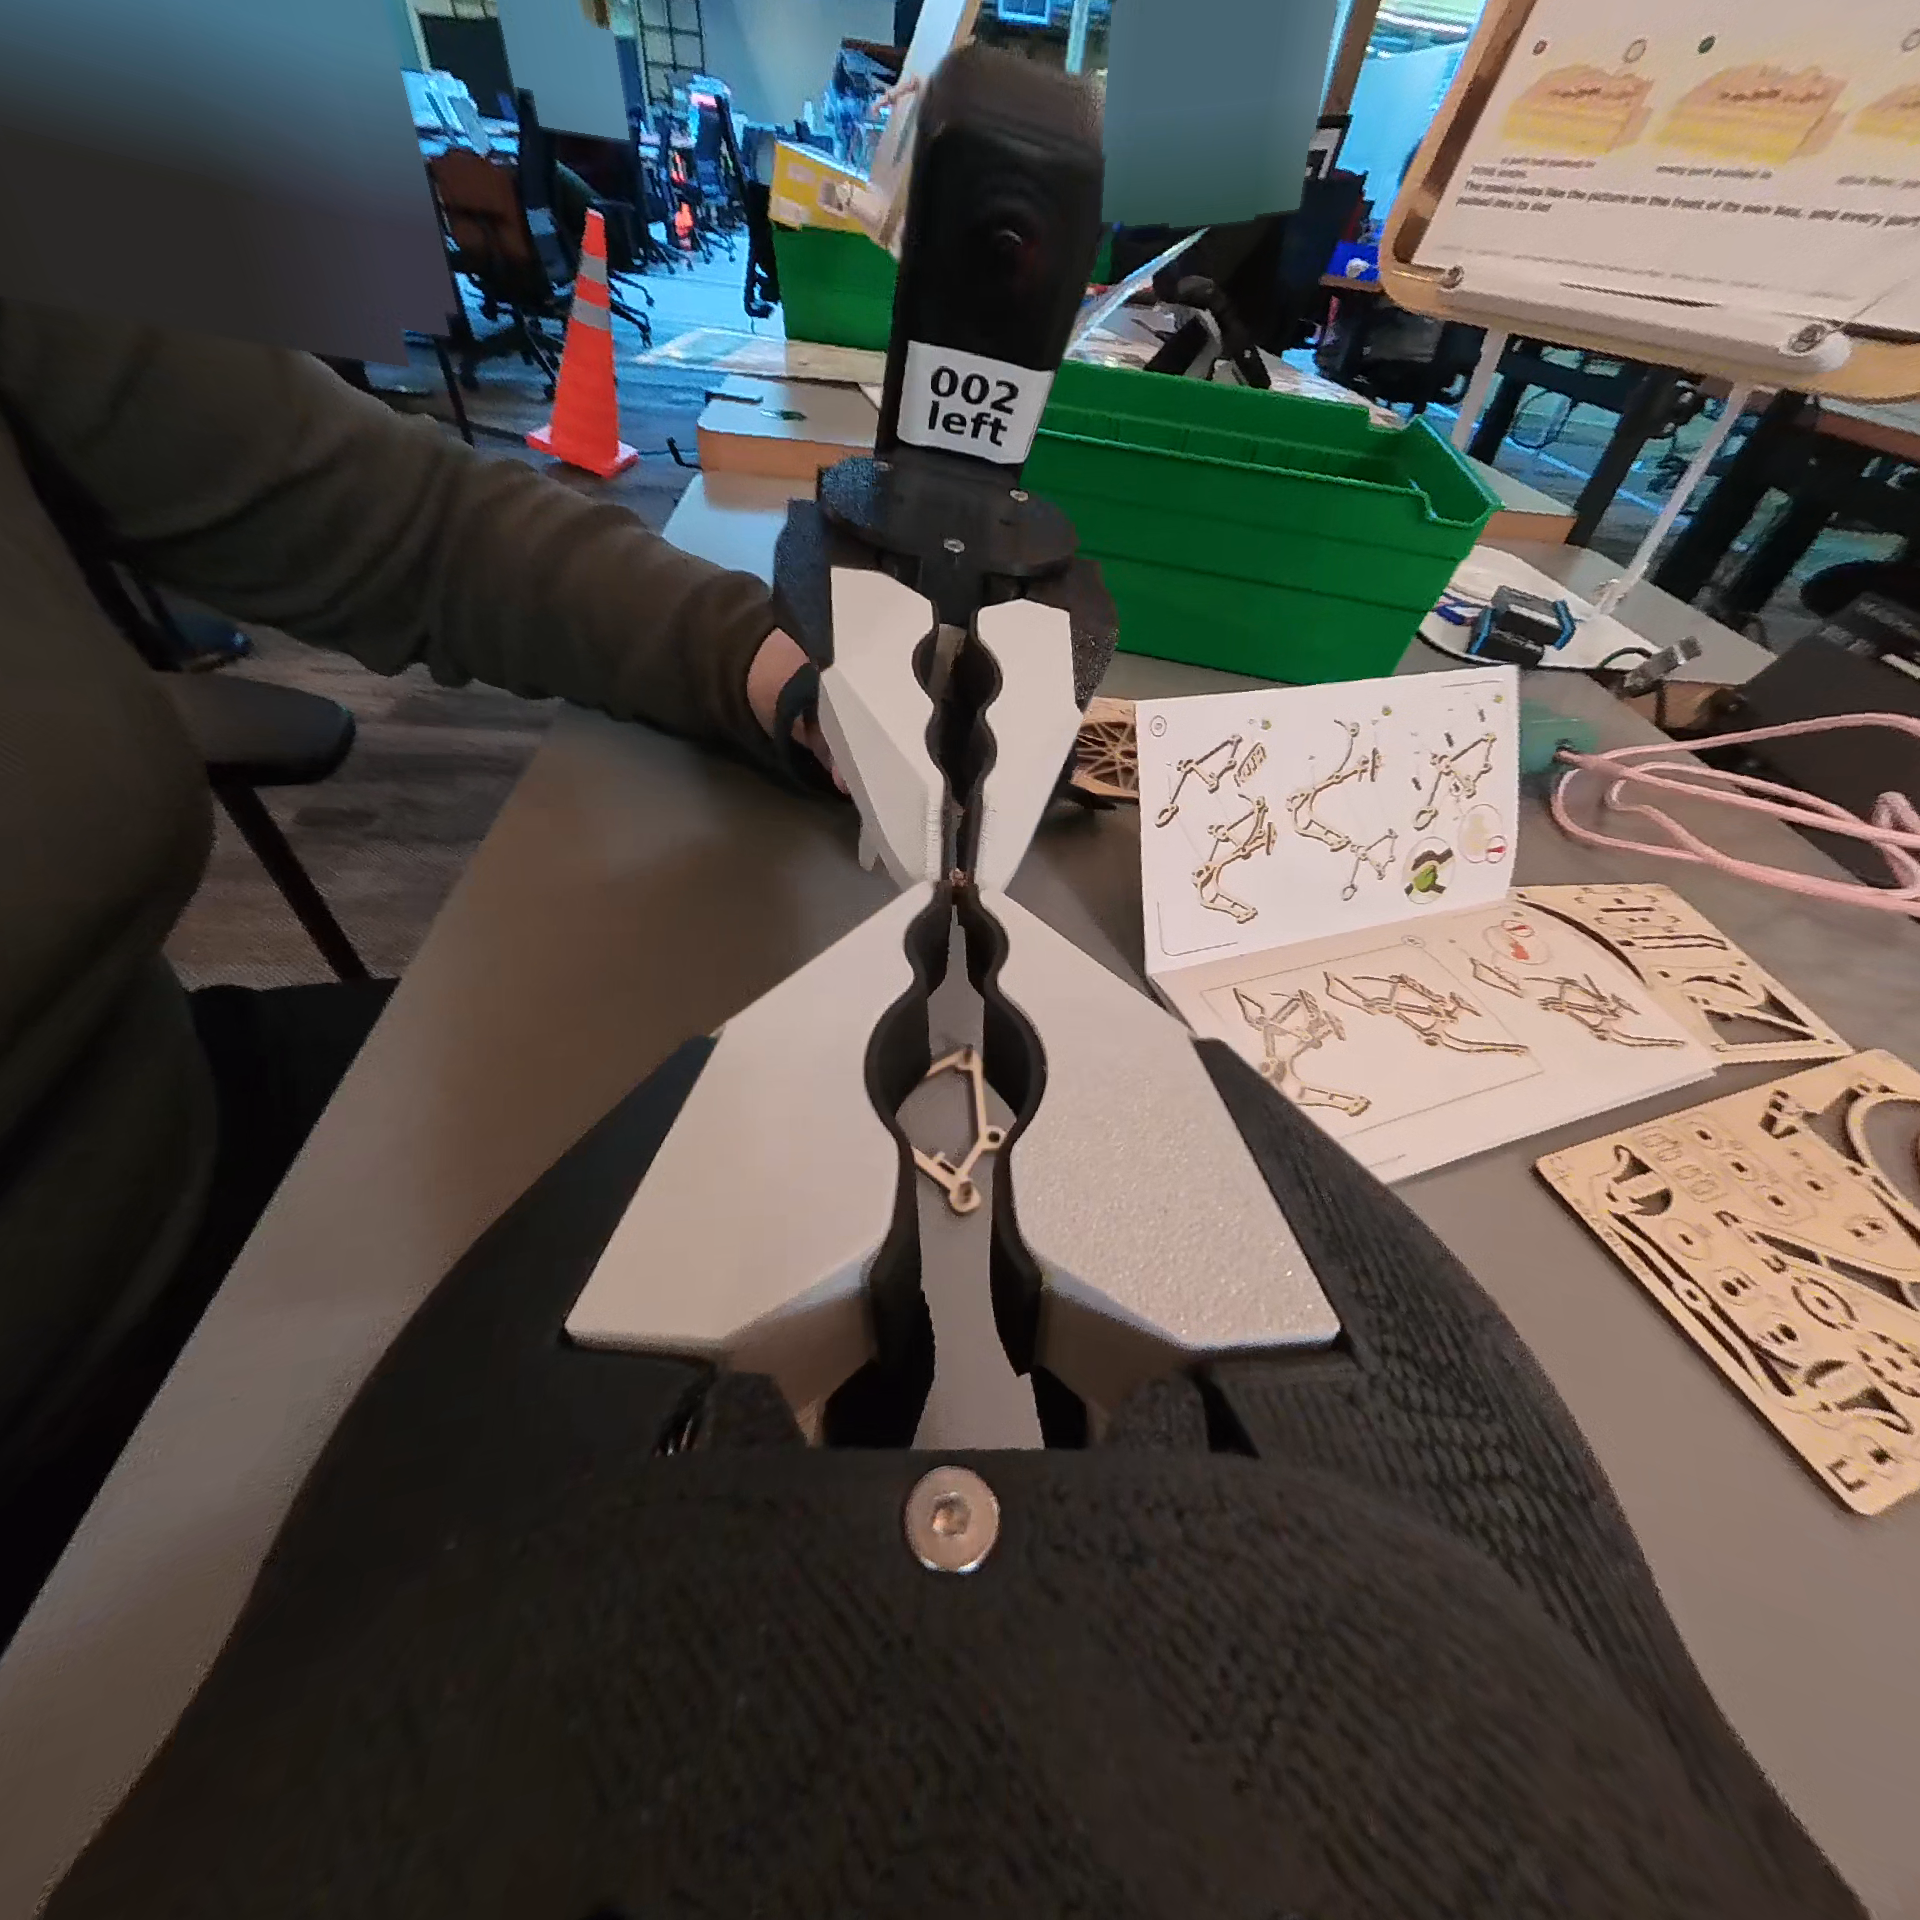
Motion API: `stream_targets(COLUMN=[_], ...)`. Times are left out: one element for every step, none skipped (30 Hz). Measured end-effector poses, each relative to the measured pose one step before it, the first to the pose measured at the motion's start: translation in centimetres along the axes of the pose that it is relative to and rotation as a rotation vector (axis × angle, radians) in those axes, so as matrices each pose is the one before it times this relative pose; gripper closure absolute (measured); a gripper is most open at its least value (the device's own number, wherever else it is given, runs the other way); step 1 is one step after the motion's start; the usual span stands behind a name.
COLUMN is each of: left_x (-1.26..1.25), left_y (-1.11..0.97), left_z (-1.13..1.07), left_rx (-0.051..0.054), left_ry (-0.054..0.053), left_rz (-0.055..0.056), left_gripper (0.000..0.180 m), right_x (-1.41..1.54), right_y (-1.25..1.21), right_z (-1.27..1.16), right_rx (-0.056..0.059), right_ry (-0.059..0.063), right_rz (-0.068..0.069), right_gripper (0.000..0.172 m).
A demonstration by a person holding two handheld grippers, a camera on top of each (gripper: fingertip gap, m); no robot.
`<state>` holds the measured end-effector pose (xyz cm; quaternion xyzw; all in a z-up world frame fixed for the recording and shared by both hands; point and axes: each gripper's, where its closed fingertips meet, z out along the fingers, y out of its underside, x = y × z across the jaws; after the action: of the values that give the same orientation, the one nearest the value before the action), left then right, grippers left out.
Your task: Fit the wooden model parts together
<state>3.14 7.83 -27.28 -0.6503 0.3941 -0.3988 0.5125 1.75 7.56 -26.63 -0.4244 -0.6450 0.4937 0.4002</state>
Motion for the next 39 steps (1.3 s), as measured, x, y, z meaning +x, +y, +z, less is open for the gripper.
stream_targets(left_x=[-0.063,-0.061,-0.011,0.01,0.043,0.07,0.076,0.009,-0.081,-0.236,-0.222,-0.063,-0.036,-0.019,-0.016,-0.145,-0.144,-0.133,-0.195,-0.38,-0.505,-0.485,-0.494,-0.463,-0.394,-0.403,-0.43,-0.38,-0.402,-0.207,-0.021,-0.091,-0.243,-0.219,-0.315,-0.34,-0.221,-0.077,0.008], left_y=[0.093,0.042,0.004,-0.06,-0.127,-0.129,-0.071,-0.004,0.017,-0.018,0.008,-0.113,-0.169,-0.119,0.001,0.114,0.173,0.144,0.17,0.193,0.103,-0.071,-0.229,-0.26,-0.202,-0.132,0.003,0.166,0.258,0.308,0.418,0.552,0.576,0.703,0.643,0.488,0.329,0.232,0.305], left_z=[0.006,0.003,0.008,-0.002,-0.024,-0.035,-0.025,-0.037,-0.041,-0.078,-0.098,-0.12,-0.109,-0.077,-0.03,-0.044,-0.064,-0.111,-0.169,-0.304,-0.487,-0.636,-0.732,-0.761,-0.737,-0.696,-0.635,-0.542,-0.468,-0.374,-0.275,-0.228,-0.243,-0.282,-0.308,-0.319,-0.292,-0.256,-0.174], left_rx=[-0.0062,-0.0046,-0.0018,0.0019,0.0067,0.0077,0.0038,0.0005,0.0008,0.0051,0.0043,0.0102,0.0111,0.0056,-0.0026,-0.0112,-0.0157,-0.0141,-0.0187,-0.0251,-0.0226,-0.011,0.001,0.0055,0.0053,0.0021,-0.0048,-0.0167,-0.0223,-0.0256,-0.0331,-0.0437,-0.0448,-0.0516,-0.0468,-0.0318,-0.0188,-0.0093,-0.0114], left_ry=[-0.0056,-0.0051,-0.0021,0.0022,0.007,0.0112,0.0141,0.0117,0.0066,-0.0055,-0.0061,0.0014,0.0019,0.0017,0.0001,-0.0095,-0.0105,-0.0086,-0.0109,-0.021,-0.0295,-0.0293,-0.0299,-0.0249,-0.0166,-0.0154,-0.0184,-0.0172,-0.0211,-0.0118,-0.0031,-0.0111,-0.0249,-0.023,-0.0279,-0.0258,-0.0125,0.0015,0.0113], left_rz=[0.0035,0.0043,0.0007,-0.0048,-0.0109,-0.0152,-0.0159,-0.0155,-0.0141,-0.011,-0.0033,-0.0007,-0.0018,-0.0032,-0.0015,0.0037,0.0085,0.0079,0.0044,0.0036,0.0076,0.0107,0.0074,0.0006,-0.0061,-0.0107,-0.0071,-0.0016,0.0027,0.0066,0.0111,0.0139,0.0231,0.0282,0.0198,0.01,-0.0001,-0.0116,-0.0196], left_gripper=[0.18,0.18,0.18,0.18,0.18,0.18,0.18,0.18,0.179,0.175,0.173,0.173,0.173,0.173,0.174,0.176,0.178,0.18,0.18,0.18,0.18,0.18,0.18,0.18,0.18,0.18,0.18,0.18,0.18,0.18,0.18,0.18,0.18,0.18,0.18,0.18,0.18,0.18,0.18], right_x=[0.052,0.03,0.01,0.004,-0.003,-0.018,-0.041,0.004,0.069,0.065,0.065,0.06,0.044,0.013,0.035,0.067,0.092,0.108,0.102,0.151,0.188,0.24,0.265,0.342,0.377,0.363,0.317,0.276,0.195,0.182,0.183,0.19,0.199,0.152,0.092,0.059,0.015,-0.032,-0.021], right_y=[0.1,0.059,0.014,-0.035,-0.113,-0.133,-0.069,0.023,0.073,0.077,0.048,0.007,-0.019,-0.041,-0.004,0.087,0.162,0.176,0.184,0.144,0.134,0.145,0.167,0.226,0.307,0.293,0.232,0.18,0.142,0.136,0.129,0.104,0.099,0.07,0.018,-0.013,-0.015,0.031,0.041], right_z=[0.026,0.019,-0.003,-0.022,-0.047,-0.042,-0.032,-0.002,-0.015,-0.036,-0.034,-0.047,-0.05,-0.027,-0.011,-0.005,0.017,0.02,0.031,0.012,-0.011,-0.034,-0.046,-0.056,-0.02,-0.034,-0.013,-0.018,-0.001,0.01,0.001,-0.009,-0.019,-0.021,-0.011,-0.012,-0.005,0.025,0.033], right_rx=[-0.0092,-0.0063,-0.0043,-0.0005,0.0061,0.0089,0.0063,0.0022,-0.001,-0.001,0.0,0.0018,0.0038,0.0033,0.0006,-0.0062,-0.0102,-0.0116,-0.0109,-0.0082,-0.007,-0.0084,-0.0095,-0.0133,-0.0179,-0.0154,-0.0112,-0.0071,-0.004,-0.005,-0.0042,-0.004,-0.0048,-0.0043,-0.003,-0.0012,-0.0015,-0.0038,-0.0043], right_ry=[0.0108,0.0099,0.0062,0.0019,-0.0009,-0.0043,-0.0065,-0.0025,0.0018,0.0011,-0.0004,-0.0005,-0.0008,-0.0013,0.0015,0.0045,0.0064,0.0074,0.0081,0.0109,0.0133,0.0158,0.0185,0.0227,0.0257,0.025,0.0231,0.0205,0.0141,0.011,0.0123,0.0146,0.0156,0.0126,0.0091,0.007,0.0044,0.0014,0.0027], right_rz=[-0.0129,-0.0142,-0.0092,-0.0007,0.0034,0.0066,0.0088,0.006,0.0011,0.0008,0.0038,0.0052,0.0047,0.0039,0.0003,-0.0036,-0.0061,-0.0075,-0.0068,-0.0053,-0.006,-0.0086,-0.0102,-0.0112,-0.0137,-0.0164,-0.0159,-0.0119,-0.0062,-0.0021,-0.0046,-0.0075,-0.0092,-0.0092,-0.0074,-0.0064,-0.0068,-0.0072,-0.0077], right_gripper=[0.172,0.172,0.172,0.172,0.172,0.172,0.172,0.172,0.172,0.172,0.172,0.172,0.172,0.172,0.172,0.172,0.172,0.172,0.172,0.172,0.172,0.172,0.172,0.172,0.172,0.172,0.172,0.172,0.172,0.172,0.172,0.172,0.172,0.172,0.172,0.172,0.172,0.172,0.172])
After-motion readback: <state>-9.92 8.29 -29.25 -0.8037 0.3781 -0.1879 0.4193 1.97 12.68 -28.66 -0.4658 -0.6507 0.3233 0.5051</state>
